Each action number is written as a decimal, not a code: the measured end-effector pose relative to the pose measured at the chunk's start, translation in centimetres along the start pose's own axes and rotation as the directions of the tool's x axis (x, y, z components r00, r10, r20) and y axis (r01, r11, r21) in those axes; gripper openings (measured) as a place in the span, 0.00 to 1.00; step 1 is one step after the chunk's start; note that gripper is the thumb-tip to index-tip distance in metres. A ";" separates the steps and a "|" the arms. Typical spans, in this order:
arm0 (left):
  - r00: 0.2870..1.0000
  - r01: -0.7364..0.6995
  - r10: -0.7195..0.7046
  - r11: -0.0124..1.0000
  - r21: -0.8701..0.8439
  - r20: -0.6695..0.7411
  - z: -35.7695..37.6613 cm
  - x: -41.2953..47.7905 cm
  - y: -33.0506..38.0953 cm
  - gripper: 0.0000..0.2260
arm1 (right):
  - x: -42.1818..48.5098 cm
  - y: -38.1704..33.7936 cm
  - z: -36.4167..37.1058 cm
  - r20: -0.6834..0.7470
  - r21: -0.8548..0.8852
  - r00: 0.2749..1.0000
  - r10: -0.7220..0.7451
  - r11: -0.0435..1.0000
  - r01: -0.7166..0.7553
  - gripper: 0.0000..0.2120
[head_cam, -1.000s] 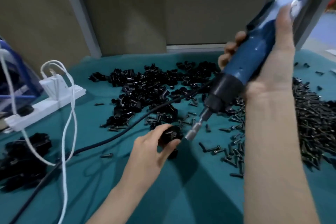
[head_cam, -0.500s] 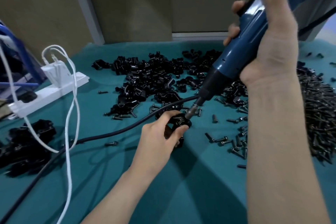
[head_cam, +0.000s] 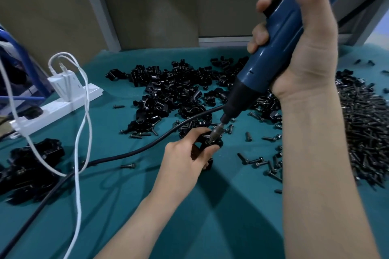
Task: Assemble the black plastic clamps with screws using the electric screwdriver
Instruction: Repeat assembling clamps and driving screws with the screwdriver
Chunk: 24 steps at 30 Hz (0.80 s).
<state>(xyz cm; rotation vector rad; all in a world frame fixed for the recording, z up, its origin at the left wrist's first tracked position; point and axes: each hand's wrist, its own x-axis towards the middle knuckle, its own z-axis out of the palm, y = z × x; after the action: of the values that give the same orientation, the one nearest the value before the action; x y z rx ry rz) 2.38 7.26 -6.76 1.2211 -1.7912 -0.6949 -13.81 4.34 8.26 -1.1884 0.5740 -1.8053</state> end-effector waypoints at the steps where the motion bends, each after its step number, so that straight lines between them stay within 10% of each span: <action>1: 1.000 0.000 0.000 1.000 0.002 -0.001 0.0 0.0 0.0 0.15 | 0.0 -0.1 0.1 0.029 0.008 1.000 -0.007 1.000 0.007 0.06; 24: 0.997 0.075 -0.075 0.991 -0.115 0.004 0.1 0.1 -0.6 0.10 | 0.1 0.6 0.1 0.207 0.130 0.978 -0.037 0.992 0.010 0.09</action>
<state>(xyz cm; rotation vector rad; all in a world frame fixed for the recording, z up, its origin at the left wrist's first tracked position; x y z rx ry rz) 2.51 6.93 -7.24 1.2157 -1.6882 -0.8298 -13.47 4.02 7.92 -1.2808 0.3198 -1.6838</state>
